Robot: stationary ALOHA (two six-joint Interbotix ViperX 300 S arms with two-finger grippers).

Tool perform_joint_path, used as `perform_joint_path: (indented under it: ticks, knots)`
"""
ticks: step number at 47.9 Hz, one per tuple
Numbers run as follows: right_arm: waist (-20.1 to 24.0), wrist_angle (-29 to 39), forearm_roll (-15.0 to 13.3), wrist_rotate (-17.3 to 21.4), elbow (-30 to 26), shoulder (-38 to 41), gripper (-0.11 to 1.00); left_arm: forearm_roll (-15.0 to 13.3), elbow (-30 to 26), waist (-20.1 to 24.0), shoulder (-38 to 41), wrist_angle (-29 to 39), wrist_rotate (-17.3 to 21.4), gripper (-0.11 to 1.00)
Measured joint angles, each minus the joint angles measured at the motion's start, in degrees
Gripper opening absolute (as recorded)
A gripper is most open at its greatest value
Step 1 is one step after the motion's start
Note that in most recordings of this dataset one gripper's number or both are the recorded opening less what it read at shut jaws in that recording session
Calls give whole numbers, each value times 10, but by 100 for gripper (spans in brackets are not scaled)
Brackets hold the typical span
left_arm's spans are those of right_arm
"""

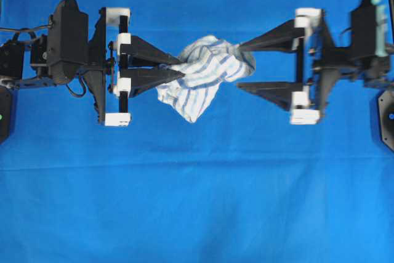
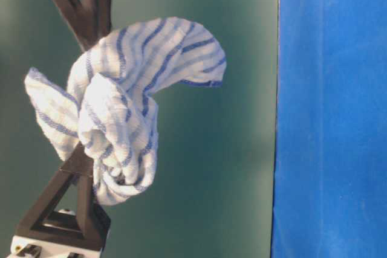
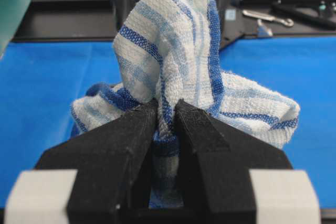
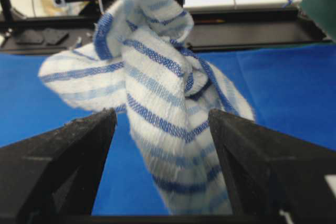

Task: Hand over the towel.
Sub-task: 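Move the right gripper to the held towel and grasp it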

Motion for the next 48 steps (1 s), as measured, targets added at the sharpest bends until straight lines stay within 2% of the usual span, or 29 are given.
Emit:
perform_joint_path:
  ticks: [21,37,39,41,48]
  knots:
    - [2,-1,5,1,-113,139,72,0,0,0,0,-11,0,8]
    - [4,11,4,0,-135,156,70,0,0,0,1,-12,0,8]
    - [4,15,4,-4,-135,156,65,0,0,0,0,-13,0,8]
    - [4,18,4,-6,-135,156,56,0,0,0,0,-14,0,8]
    - [7,22,-2,-6,-135,156,19,0,0,-1,0,-20,0,8]
